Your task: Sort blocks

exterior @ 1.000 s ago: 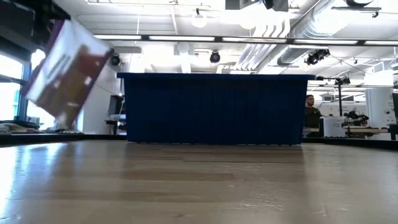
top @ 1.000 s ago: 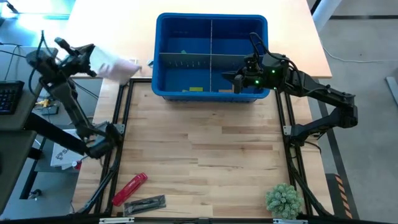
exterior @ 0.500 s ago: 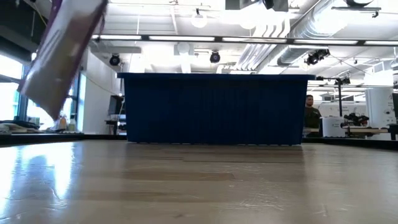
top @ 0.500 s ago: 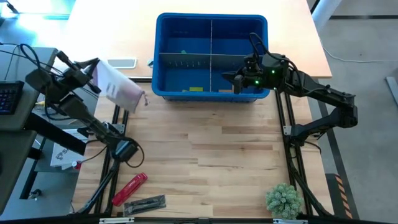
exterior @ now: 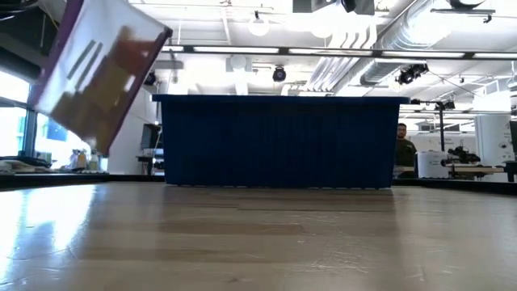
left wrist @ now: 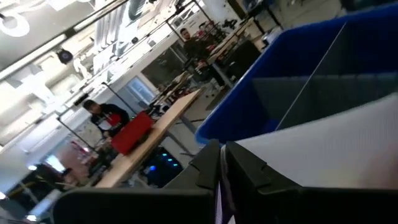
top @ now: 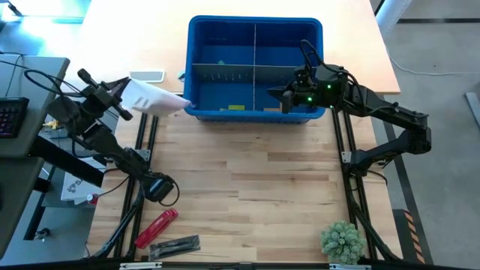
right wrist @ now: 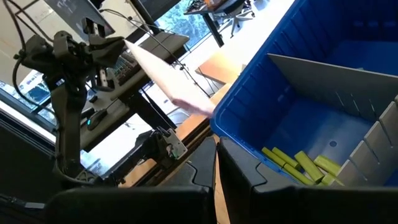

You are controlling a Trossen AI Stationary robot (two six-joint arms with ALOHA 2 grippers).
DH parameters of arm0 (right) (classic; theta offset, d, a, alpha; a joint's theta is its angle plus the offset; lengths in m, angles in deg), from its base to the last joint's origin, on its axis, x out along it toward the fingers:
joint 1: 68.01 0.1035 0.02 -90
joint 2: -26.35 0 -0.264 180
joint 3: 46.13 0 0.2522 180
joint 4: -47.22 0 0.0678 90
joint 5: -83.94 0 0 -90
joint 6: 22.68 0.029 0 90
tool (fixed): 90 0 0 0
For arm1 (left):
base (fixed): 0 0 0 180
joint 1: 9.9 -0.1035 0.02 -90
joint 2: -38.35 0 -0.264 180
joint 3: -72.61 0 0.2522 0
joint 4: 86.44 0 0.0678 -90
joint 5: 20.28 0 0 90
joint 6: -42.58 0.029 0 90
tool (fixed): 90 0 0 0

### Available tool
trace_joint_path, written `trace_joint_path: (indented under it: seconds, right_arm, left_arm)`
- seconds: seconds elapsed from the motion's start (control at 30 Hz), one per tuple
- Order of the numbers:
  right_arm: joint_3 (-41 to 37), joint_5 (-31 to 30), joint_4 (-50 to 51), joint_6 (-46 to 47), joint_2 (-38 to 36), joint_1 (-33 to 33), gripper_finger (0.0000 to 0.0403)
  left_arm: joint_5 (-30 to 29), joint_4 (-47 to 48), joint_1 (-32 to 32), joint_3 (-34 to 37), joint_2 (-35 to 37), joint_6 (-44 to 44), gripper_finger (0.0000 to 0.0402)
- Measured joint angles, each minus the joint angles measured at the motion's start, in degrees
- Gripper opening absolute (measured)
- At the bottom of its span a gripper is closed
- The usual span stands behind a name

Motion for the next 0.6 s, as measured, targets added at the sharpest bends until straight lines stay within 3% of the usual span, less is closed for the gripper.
trace_joint_path:
  seconds: [0.33, 0.6]
  right_arm:
    - [0.0, 0.0, 0.3, 0.0, 0.0, 0.0, 0.0005]
    - [0.0, 0.0, 0.3, 0.0, 0.0, 0.0, 0.0005]
  left_arm:
    - [0.0, -0.1, 0.3, 0.0, 1.2, -5.8, 0.0000]
    - [-4.7, 0.0, 5.0, 0.0, 1.2, -5.8, 0.0000]
